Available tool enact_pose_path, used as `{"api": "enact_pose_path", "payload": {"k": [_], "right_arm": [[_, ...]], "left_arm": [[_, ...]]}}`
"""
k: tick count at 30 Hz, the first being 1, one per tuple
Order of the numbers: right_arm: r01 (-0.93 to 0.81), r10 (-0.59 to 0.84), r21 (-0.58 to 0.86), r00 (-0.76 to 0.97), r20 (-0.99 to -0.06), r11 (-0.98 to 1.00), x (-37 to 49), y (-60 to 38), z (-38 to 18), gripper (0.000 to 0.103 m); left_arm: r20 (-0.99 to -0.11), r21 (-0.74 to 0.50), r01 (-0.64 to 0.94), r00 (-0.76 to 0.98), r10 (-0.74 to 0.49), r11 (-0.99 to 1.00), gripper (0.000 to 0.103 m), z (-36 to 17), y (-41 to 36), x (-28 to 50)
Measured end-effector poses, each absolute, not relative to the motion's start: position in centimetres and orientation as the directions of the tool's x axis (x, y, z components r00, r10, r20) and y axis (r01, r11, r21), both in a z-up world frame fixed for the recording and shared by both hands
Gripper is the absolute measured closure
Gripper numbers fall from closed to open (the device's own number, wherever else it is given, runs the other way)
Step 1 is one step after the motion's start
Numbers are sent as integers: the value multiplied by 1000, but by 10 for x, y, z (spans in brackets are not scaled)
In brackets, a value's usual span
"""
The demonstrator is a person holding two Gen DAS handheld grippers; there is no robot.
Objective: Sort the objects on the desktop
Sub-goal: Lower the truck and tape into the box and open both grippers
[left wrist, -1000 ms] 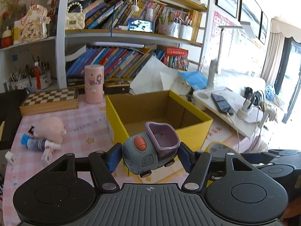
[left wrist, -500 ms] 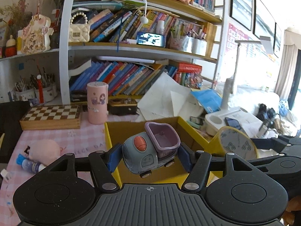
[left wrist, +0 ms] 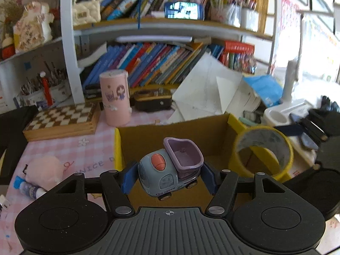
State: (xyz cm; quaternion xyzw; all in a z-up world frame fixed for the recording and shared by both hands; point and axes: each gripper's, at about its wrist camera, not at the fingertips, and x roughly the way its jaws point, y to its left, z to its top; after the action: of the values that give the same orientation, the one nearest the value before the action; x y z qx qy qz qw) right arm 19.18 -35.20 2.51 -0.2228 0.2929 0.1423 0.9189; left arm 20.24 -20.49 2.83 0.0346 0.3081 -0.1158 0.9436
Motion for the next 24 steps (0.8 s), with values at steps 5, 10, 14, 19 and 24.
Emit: {"api": "enact_pose_path", "payload": {"k": [5, 10, 14, 19, 24], "right_arm": [[-560, 174, -398, 710, -682, 727, 234, -339, 8, 12], [-680, 194, -403, 624, -757, 613, 266, -324, -9, 12], [-759, 187, -397, 552, -812, 516, 284, -315, -25, 12], [-815, 148, -376, 479, -865, 440, 302, -312, -43, 12], [-842, 149, -343, 435, -888, 417, 306, -309, -45, 11]], "left_arm": [[-667, -14, 209, 727, -165, 978, 40, 11, -215, 232], [-721, 17, 211, 680, -134, 977, 40, -4, -224, 258], [-749, 37, 200, 654, -105, 979, 40, -13, -227, 271], [-767, 59, 196, 636, -82, 979, 40, -15, -230, 276], [-768, 60, 200, 635, -82, 978, 35, -15, -232, 277]]}}
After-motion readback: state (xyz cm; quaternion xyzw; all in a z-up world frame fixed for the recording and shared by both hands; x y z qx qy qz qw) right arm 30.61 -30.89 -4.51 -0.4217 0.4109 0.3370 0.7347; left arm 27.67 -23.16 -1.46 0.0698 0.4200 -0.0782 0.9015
